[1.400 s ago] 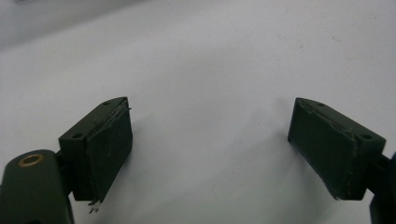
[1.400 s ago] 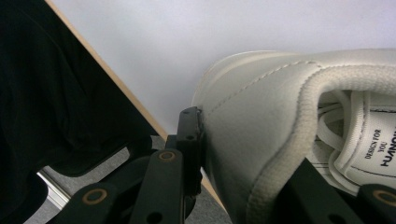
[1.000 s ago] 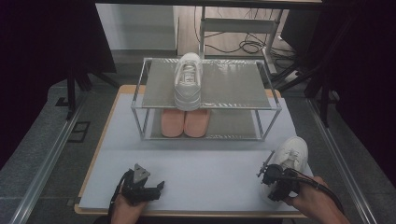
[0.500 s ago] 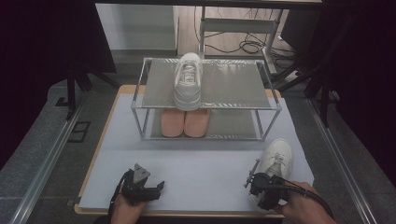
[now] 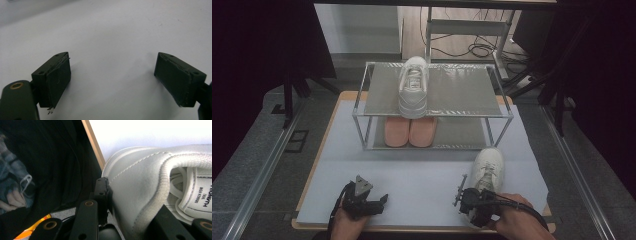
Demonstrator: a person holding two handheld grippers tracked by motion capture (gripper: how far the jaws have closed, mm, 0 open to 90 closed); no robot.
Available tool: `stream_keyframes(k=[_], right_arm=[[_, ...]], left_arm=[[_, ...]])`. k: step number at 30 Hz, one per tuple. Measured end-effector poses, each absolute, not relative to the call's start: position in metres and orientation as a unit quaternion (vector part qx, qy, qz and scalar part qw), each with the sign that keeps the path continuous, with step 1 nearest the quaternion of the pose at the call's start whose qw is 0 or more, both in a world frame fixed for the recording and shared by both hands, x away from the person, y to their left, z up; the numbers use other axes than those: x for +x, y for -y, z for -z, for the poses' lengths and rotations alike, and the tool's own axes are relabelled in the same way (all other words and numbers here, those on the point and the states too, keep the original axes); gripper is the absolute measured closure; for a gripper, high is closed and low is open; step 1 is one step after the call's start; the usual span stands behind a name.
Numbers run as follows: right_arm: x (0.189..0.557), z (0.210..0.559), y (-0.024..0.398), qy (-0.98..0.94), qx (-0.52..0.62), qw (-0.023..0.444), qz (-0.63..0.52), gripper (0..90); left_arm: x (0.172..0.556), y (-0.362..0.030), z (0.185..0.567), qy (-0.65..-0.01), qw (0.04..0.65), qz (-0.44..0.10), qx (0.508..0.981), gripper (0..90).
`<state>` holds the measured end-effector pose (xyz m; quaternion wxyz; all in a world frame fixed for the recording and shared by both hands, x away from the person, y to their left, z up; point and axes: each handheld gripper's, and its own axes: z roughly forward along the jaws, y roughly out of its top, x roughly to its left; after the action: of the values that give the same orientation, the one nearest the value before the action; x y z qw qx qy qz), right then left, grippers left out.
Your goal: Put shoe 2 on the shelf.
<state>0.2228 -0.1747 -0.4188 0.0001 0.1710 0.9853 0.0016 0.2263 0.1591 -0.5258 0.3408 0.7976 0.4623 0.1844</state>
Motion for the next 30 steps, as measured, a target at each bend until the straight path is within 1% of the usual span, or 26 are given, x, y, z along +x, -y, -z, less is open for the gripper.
stream_keyframes(k=[10,16,19,22,24,26,30], right_arm=[[0.222,0.424,0.144,-0.99,0.139,-0.008,-0.01,73.6],[0.221,0.432,0.141,-0.991,0.133,-0.009,-0.006,73.2],[0.22,0.432,0.142,-0.991,0.135,-0.007,-0.004,71.4],[0.22,0.432,0.143,-0.991,0.134,0.001,-0.002,65.5],[0.221,0.43,0.144,-0.99,0.139,0.008,0.006,55.7],[0.223,0.427,0.145,-0.989,0.149,0.008,0.003,50.3],[0.225,0.418,0.147,-0.988,0.157,0.0,-0.005,47.5]], left_arm=[[0.226,-0.159,0.526,-0.462,0.341,-0.184,0.797,13.7],[0.226,-0.159,0.526,-0.463,0.342,-0.185,0.797,13.7],[0.226,-0.159,0.526,-0.463,0.342,-0.185,0.797,13.7],[0.226,-0.159,0.526,-0.463,0.342,-0.185,0.797,13.7],[0.226,-0.159,0.526,-0.463,0.342,-0.185,0.797,13.7],[0.226,-0.159,0.526,-0.463,0.341,-0.184,0.797,13.7],[0.226,-0.159,0.526,-0.462,0.341,-0.184,0.798,13.7]])
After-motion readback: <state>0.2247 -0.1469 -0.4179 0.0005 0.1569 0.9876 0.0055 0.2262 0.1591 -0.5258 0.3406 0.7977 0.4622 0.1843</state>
